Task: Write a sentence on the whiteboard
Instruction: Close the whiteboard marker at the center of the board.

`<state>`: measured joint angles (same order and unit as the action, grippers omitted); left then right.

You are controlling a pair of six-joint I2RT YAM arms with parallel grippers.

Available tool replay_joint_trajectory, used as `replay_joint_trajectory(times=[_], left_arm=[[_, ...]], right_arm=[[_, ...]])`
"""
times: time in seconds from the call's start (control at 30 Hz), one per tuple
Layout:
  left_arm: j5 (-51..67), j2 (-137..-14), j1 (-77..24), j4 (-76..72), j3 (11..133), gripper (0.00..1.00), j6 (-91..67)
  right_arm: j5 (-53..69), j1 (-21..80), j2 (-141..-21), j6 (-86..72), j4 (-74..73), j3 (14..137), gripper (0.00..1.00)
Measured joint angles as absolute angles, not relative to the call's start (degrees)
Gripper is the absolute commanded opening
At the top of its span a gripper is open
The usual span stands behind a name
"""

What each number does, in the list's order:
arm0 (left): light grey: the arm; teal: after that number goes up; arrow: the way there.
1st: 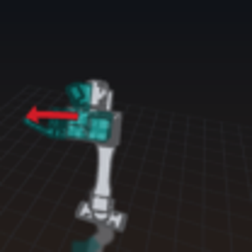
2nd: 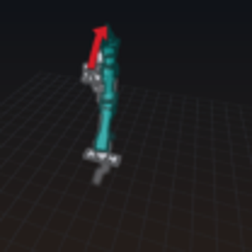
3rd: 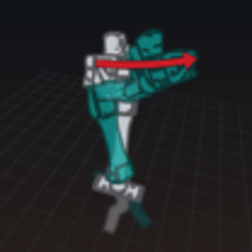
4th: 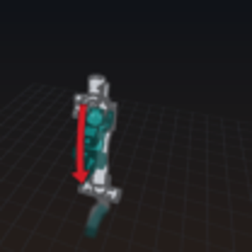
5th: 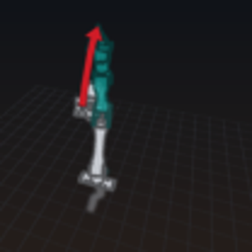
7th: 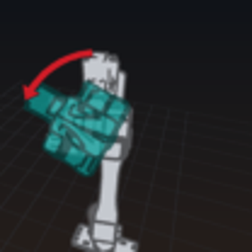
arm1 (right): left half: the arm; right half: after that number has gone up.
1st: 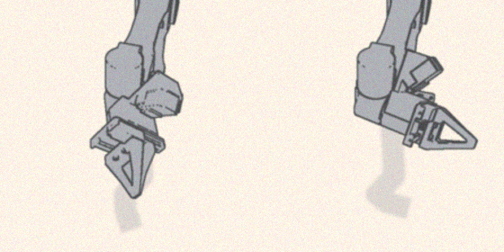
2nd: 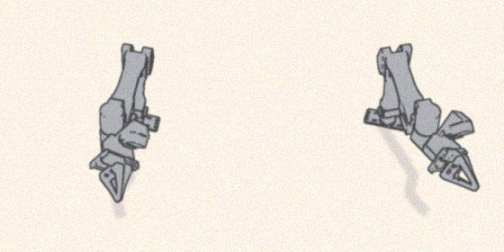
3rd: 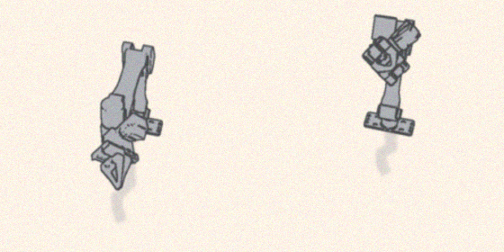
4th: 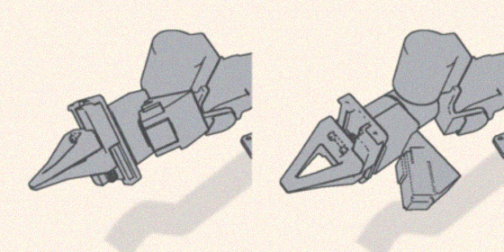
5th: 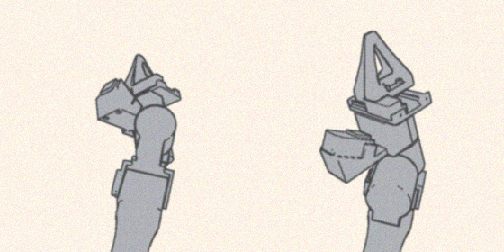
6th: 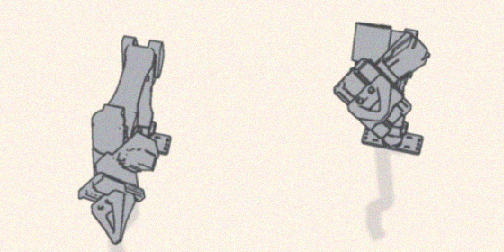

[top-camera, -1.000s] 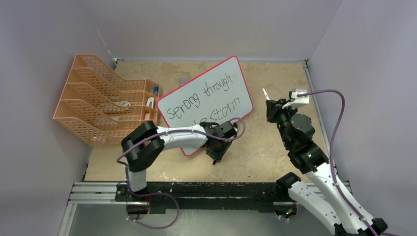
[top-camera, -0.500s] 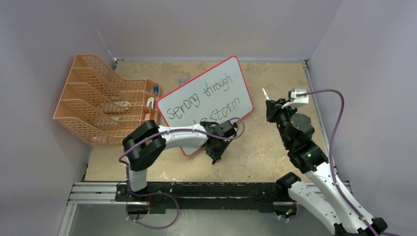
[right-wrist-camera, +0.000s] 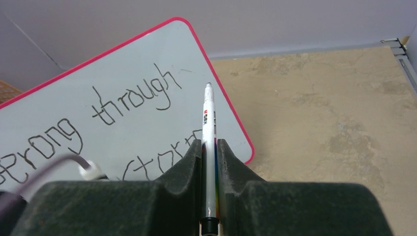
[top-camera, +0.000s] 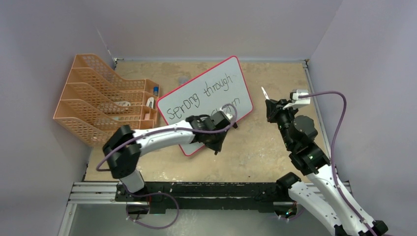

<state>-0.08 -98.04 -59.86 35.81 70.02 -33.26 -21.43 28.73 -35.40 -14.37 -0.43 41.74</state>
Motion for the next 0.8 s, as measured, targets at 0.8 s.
replay_joint_trajectory(times=[0.8], left_arm=[[-8.4, -70.4, -43.5, 16.8, 65.4, 0.00, -66.8]], right_arm=[[2.2, 28.8, -35.3, -11.1, 14.2, 38.2, 0.00]])
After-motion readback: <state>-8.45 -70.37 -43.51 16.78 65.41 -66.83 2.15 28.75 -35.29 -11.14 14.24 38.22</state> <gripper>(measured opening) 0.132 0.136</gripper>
